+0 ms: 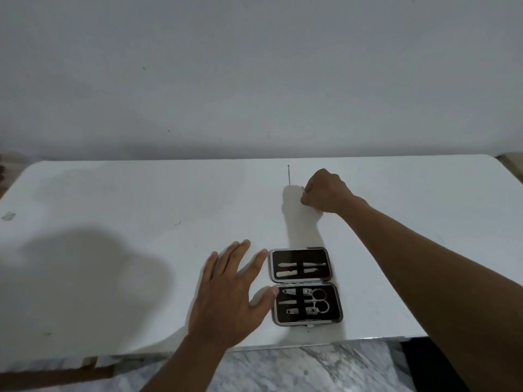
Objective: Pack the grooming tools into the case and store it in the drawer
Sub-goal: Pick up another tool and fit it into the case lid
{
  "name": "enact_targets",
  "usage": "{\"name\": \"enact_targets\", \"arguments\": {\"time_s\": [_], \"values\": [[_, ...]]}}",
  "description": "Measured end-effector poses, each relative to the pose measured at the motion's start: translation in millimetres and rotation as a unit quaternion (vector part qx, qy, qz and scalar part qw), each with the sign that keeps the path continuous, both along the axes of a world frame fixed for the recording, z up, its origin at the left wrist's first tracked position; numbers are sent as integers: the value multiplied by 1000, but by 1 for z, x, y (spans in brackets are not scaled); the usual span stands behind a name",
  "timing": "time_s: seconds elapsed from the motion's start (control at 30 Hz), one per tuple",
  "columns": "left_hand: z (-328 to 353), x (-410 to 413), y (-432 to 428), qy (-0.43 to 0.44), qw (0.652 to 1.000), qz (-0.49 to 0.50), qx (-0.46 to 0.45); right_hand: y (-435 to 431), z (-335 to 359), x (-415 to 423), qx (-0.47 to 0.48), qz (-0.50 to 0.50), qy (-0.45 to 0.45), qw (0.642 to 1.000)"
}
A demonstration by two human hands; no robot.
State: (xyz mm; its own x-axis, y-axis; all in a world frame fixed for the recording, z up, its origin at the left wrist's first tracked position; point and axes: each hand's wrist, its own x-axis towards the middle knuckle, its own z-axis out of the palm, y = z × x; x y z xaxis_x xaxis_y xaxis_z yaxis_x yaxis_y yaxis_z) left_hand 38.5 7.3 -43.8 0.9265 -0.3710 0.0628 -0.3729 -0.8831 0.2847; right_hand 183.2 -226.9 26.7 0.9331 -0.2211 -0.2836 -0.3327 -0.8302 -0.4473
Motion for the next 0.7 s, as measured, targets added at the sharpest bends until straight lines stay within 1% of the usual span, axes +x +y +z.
{"name": "enact_targets", "arguments": {"time_s": [0.1,0.17,0.23,0.33,0.43,0.57,0.7], "values": [[-2,0,-1,-7,1000,-3,-2,-4,7,-19,106,-31,-15,994],[-3,0,0,-10,1000,-3,0,-9,17,-35,192,-44,-13,980],[-5,0,0,-11,1000,-4,2,-14,27,-53,249,-46,4,967],[-6,0,0,-12,1000,-1,0,-20,36,-75,294,-22,25,955],[-7,0,-1,-16,1000,0,8,-24,40,-89,331,-11,24,943],[-8,0,0,-16,1000,1,9,-24,45,-104,386,-25,15,922],[-10,1,0,-21,1000,0,12,-23,42,-115,414,-35,56,908]]}}
